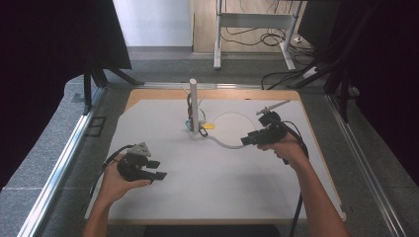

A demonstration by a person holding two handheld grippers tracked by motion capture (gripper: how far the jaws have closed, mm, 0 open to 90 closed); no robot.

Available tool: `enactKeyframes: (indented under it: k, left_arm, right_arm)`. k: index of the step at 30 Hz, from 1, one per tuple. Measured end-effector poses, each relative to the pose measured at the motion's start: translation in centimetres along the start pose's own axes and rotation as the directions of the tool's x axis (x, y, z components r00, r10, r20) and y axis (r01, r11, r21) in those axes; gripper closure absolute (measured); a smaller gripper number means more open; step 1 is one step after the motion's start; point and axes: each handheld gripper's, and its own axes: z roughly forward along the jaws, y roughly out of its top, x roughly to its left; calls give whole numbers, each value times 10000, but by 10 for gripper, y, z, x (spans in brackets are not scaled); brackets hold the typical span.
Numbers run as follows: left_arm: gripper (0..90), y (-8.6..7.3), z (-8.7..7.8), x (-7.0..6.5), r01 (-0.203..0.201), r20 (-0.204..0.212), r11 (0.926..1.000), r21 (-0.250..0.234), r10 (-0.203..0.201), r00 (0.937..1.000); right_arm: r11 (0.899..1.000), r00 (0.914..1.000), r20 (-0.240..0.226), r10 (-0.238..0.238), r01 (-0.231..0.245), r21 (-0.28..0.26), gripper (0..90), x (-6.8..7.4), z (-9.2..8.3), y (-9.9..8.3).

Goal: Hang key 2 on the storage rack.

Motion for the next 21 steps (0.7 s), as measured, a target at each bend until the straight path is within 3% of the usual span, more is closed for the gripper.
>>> enactKeyframes:
  k: [5, 10, 17, 21]
  left_arm:
    - [468, 0, 2, -1, -10, -18, 9999, 146, 10, 10000]
    - [467, -1, 1, -1, 9, -68, 9999, 156, -7, 10000]
    - [465, -1, 2, -1, 25, -53, 9998, 175, -24, 10000]
    - [462, -1, 1, -1, -12, -45, 9998, 215, 13, 10000]
  right_arm:
    - [10000, 9971, 756, -25, 27, -30, 517, -1, 3, -40]
    - [9997, 9975, 679, 189, -178, -165, 520, -3, 16, -75]
    - [9996, 9970, 732, 254, -241, -178, 497, -7, 19, -86]
    - [9982, 9885, 1416, 531, -486, -353, 448, -15, 19, -98]
